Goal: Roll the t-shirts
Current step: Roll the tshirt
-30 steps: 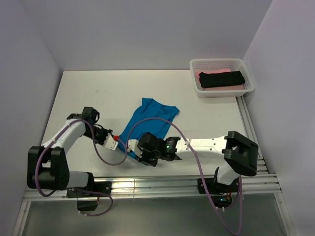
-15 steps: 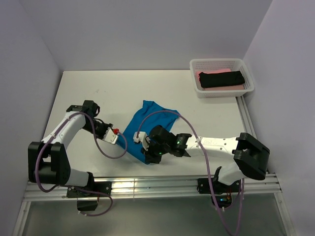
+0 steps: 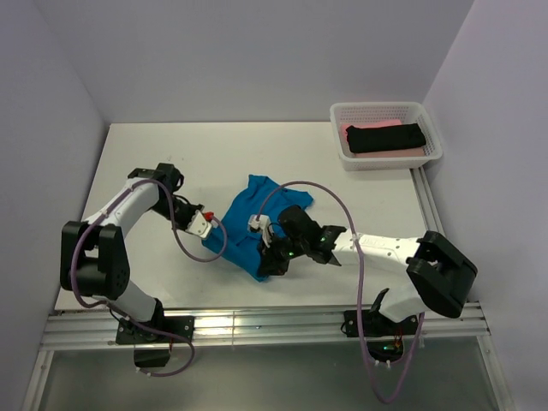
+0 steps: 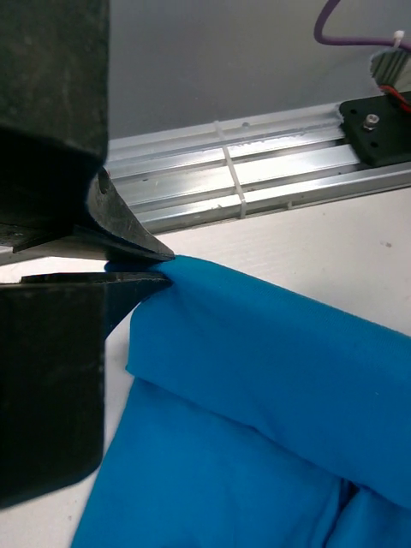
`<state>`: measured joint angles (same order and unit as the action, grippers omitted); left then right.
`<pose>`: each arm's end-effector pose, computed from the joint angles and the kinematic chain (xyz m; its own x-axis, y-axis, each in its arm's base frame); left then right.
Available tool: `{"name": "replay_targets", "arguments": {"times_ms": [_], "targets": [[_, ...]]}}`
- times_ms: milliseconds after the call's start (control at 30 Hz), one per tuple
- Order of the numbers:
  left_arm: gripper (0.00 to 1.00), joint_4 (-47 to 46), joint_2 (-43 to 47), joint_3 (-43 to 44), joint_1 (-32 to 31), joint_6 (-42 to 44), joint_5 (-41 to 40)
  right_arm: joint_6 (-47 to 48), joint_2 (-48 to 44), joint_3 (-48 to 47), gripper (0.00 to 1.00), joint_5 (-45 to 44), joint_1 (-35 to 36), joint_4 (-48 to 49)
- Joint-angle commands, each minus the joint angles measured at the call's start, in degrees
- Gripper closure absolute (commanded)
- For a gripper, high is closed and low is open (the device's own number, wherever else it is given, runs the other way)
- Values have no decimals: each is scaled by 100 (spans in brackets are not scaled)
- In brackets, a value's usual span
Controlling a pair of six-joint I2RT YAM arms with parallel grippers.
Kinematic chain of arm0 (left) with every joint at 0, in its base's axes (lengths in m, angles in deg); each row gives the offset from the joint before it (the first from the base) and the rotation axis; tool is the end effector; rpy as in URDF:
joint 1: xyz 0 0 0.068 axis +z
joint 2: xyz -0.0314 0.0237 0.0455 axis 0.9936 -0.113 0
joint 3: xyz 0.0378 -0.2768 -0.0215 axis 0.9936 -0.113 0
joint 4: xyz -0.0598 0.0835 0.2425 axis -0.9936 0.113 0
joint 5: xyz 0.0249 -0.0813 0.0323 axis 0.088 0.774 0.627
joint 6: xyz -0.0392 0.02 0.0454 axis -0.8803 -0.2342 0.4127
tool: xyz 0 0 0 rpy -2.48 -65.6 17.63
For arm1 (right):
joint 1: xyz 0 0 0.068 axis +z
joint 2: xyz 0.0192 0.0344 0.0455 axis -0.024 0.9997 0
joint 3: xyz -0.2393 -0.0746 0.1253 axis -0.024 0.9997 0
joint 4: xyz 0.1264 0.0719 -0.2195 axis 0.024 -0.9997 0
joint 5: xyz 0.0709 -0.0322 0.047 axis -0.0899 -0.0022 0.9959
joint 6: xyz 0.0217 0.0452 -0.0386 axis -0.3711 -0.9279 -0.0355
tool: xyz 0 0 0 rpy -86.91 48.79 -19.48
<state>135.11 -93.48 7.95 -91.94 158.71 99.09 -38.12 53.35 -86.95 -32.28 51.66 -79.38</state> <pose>0.2517 -0.0695 0.2174 0.4743 0.6294 -0.6155 0.8721 -0.4312 0.2311 0.1533 0.2495 0.1954 -0.4184 -0.5155 -0.7478 -0.9051 0.1680 0.3906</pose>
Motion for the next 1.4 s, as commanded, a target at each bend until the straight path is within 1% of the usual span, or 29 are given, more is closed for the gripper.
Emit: {"name": "replay_targets", "arguments": {"times_ms": [0, 200, 433, 533, 567, 633, 667, 767, 1033, 1100, 1133, 1167, 1233, 1267, 1367], "targets": [[100, -42, -219, 464, -19, 628, 23, -68, -84, 67, 100, 483, -153, 64], [100, 3, -588, 877, -71, 619, -12, -7, -110, 32, 100, 501, -487, -93], [99, 20, -975, 1256, -159, 593, -83, 108, 136, -187, 100, -123, -759, -682], [100, -41, -1107, 1352, -194, 567, -144, 38, 312, -258, 100, -255, -830, -683], [100, -67, -1142, 1387, -221, 566, -179, -6, 364, -284, 100, -438, -847, -700], [100, -129, -1247, 1396, -230, 532, -240, -33, 514, -354, 100, -396, -891, -753], [100, -164, -1283, 1405, -238, 523, -258, -68, 549, -381, 100, -561, -891, -753], [100, -401, -1441, 1405, -239, 435, -320, -164, 716, -425, 100, -738, -918, -744], [100, -814, -1889, 1546, -265, 162, -285, -305, 769, -416, 100, -853, -1120, -692], [99, -832, -1977, 1651, -274, 92, -267, -358, 734, -381, 98, -853, -1164, -700], [99, -850, -2056, 1686, -274, 57, -267, -375, 734, -372, 94, -905, -1181, -683], [95, -850, -2091, 1756, -282, 48, -267, -410, 699, -363, 86, -958, -1225, -674], [84, -867, -2162, 1835, -291, -22, -241, -463, 681, -346, 79, -1081, -1252, -656], [72, -920, -2179, 1853, -300, -57, -215, -481, 664, -355, 75, -1134, -1287, -665], [63, -1060, -2144, 1880, -300, -242, -109, -542, 594, -372, 69, -1353, -1322, -709]]}}
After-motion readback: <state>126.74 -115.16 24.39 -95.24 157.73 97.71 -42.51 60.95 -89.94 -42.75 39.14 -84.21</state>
